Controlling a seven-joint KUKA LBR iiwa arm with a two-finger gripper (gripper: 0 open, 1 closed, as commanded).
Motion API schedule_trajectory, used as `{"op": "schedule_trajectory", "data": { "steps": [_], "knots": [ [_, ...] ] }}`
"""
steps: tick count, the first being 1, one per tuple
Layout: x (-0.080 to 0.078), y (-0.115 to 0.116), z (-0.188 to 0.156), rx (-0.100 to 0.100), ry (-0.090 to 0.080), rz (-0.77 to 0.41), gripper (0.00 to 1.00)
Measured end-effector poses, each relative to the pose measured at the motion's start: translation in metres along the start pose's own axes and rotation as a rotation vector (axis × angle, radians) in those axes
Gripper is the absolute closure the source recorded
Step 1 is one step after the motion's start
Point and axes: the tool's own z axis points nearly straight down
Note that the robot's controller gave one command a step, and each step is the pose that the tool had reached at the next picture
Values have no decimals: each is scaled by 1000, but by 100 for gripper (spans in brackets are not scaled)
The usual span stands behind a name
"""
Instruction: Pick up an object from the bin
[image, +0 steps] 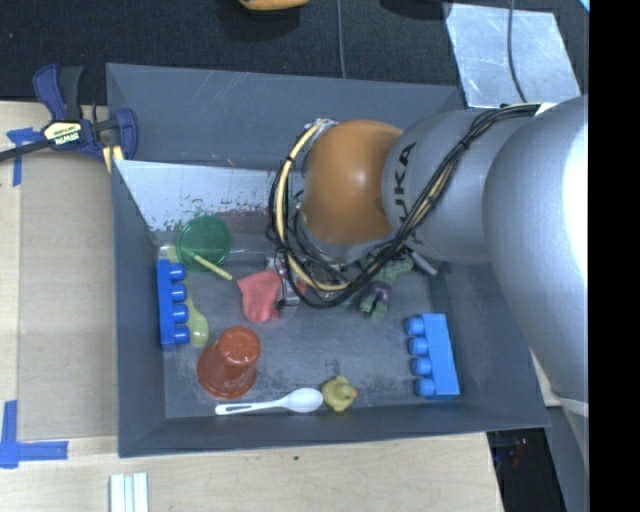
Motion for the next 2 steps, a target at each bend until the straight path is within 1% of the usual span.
{"op": "schedule_trajectory", "data": {
  "steps": [1,2],
  "knots": [
    [7,6,-58,1,15,-22,100],
    [-2,5,-134,2,15,44,100]
  ]
}}
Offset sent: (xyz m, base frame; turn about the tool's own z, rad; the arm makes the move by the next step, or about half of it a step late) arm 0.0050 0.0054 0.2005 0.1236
